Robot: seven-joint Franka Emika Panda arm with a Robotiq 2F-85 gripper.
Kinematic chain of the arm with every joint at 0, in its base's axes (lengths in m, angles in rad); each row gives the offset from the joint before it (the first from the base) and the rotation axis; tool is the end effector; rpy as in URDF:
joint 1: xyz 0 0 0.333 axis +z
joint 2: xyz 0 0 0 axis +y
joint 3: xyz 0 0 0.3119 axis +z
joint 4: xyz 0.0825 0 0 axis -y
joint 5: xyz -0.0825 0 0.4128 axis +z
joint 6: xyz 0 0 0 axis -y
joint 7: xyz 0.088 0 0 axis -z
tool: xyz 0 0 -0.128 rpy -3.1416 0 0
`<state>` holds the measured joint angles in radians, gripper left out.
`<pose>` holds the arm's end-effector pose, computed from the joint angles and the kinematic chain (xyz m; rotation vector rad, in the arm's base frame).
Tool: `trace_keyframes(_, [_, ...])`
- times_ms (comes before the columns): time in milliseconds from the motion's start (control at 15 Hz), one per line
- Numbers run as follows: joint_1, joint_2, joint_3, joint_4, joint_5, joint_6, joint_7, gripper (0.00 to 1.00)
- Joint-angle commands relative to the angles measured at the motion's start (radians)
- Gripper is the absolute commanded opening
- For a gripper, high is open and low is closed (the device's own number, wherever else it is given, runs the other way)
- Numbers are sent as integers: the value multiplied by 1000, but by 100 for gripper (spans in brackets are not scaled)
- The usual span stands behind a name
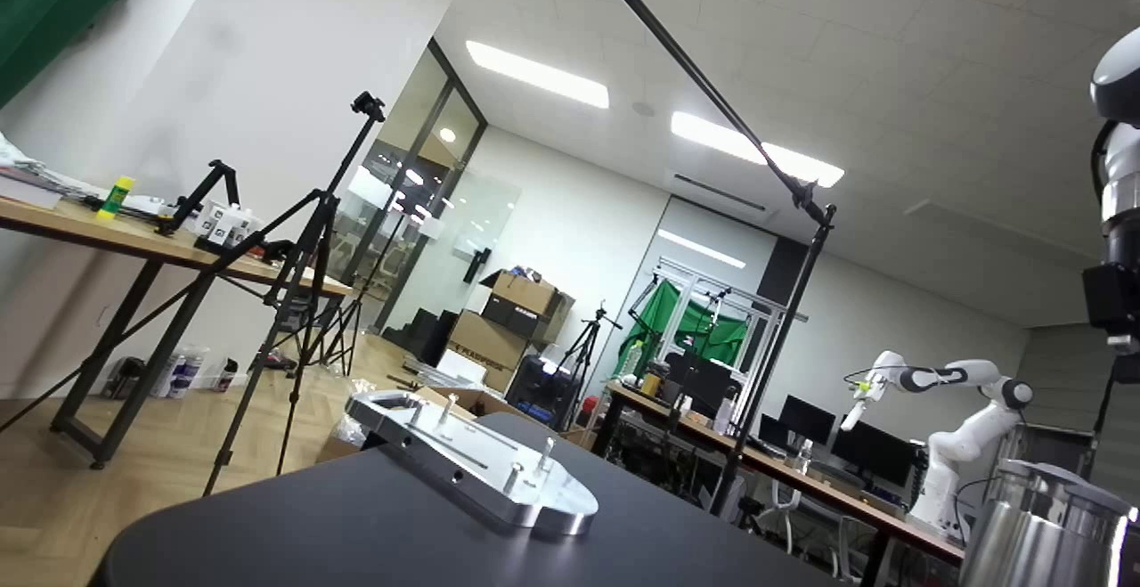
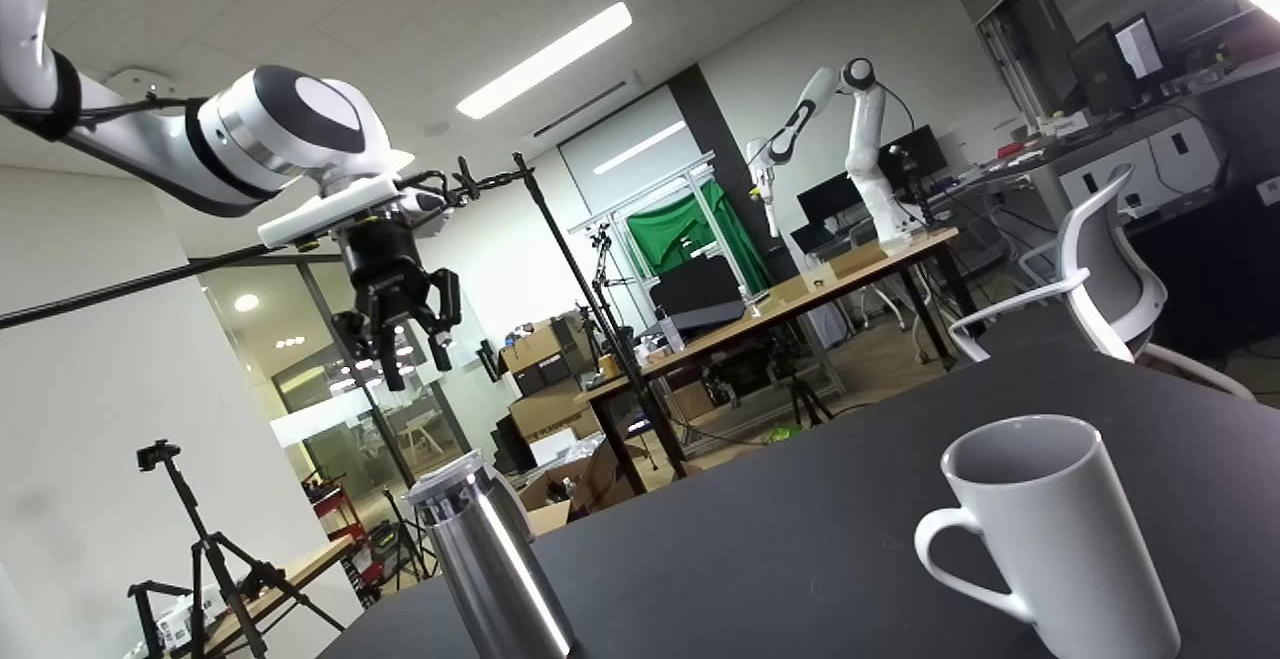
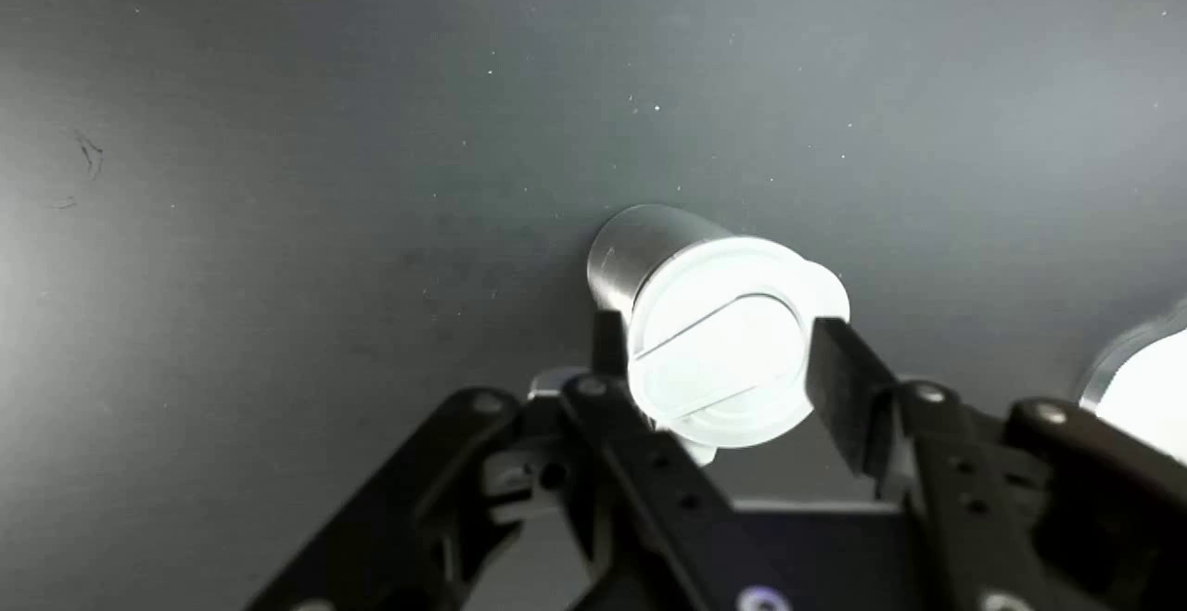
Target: Press down on the lid of the flask
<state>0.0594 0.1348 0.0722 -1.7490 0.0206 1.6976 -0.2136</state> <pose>0.5992 0.0803 0.4405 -3.0462 -0.5244 0.2860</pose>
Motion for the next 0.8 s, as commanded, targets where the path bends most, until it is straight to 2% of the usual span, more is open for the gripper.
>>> trace_keyframes(0, [-4, 9, -4, 42, 6, -53, 22, 87])
trace_keyframes(133, [-4, 9, -5, 47, 5, -62, 23, 98])
trace_keyframes(200, [-4, 10, -5, 50, 7, -68, 25, 100])
trace_keyframes(400, [-3, 16, -5, 64, 4, -93, 36, 100])
trace_keyframes(467, [-3, 1, -2, 18, 0, -49, 3, 100])
trace_keyframes(733, [-2, 7, -1, 19, 0, -49, 0, 100])
